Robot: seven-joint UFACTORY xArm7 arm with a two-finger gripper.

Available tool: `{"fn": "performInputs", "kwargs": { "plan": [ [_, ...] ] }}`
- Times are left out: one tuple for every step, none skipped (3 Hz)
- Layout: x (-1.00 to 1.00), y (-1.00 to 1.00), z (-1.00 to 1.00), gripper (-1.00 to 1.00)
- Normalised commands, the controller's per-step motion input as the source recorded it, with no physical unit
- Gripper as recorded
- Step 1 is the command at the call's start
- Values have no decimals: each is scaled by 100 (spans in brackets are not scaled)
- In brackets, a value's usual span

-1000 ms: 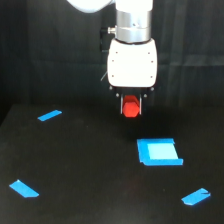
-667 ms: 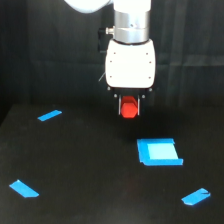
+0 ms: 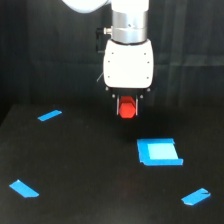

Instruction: Pick up the red object from the table

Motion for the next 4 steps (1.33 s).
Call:
{"fn": "performInputs", "kwargs": {
  "plan": [
    [-16,-1,-4,-100],
    [-9,3,1,-94],
    [-12,-2,15,-98],
    [-9,2,20,-100]
  ]
}}
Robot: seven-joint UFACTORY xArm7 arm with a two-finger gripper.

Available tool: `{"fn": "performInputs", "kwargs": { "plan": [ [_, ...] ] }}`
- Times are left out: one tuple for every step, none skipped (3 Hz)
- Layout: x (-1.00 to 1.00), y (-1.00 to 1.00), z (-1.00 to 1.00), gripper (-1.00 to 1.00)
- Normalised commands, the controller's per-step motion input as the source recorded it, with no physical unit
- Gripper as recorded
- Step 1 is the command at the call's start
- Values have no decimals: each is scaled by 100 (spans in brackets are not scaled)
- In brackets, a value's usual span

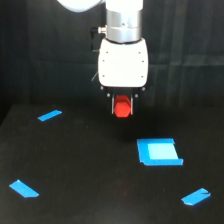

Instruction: Pick up the red object from the table

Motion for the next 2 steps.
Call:
{"fn": "performInputs", "kwargs": {
  "plan": [
    [-10,-4,23,-91],
    [-8,-10,16,-100]
  ]
}}
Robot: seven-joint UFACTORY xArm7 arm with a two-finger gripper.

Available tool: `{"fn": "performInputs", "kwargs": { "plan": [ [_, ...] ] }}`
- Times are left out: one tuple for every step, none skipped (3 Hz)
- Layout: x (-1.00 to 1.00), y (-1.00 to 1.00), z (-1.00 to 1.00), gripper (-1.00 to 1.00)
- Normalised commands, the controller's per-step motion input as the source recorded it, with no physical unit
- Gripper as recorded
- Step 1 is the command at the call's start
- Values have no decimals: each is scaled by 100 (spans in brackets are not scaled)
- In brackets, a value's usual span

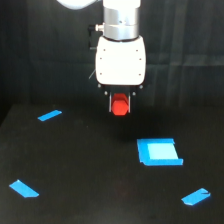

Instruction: Pick up the red object from the table

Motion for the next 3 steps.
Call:
{"fn": "performInputs", "kwargs": {
  "plan": [
    [-6,-12,9,-100],
    [-12,0,9,-100],
    [-1,-8,15,-100]
  ]
}}
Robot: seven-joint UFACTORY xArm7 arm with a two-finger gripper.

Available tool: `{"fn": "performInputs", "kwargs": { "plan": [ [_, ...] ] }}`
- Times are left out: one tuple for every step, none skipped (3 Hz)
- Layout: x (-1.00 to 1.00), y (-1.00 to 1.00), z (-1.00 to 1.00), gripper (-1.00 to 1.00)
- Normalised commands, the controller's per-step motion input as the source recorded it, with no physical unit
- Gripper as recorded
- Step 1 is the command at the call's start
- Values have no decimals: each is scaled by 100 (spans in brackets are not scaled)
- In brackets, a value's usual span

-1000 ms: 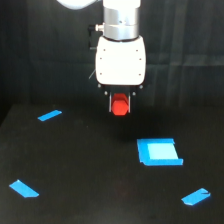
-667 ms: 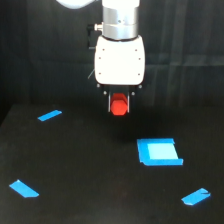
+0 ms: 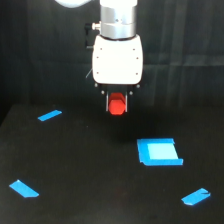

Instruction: Pick up the red object from the table

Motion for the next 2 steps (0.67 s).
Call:
{"fn": "performInputs", "kwargs": {
  "plan": [
    [0,-2,0,-98],
    [-9,-3,14,-95]
  ]
}}
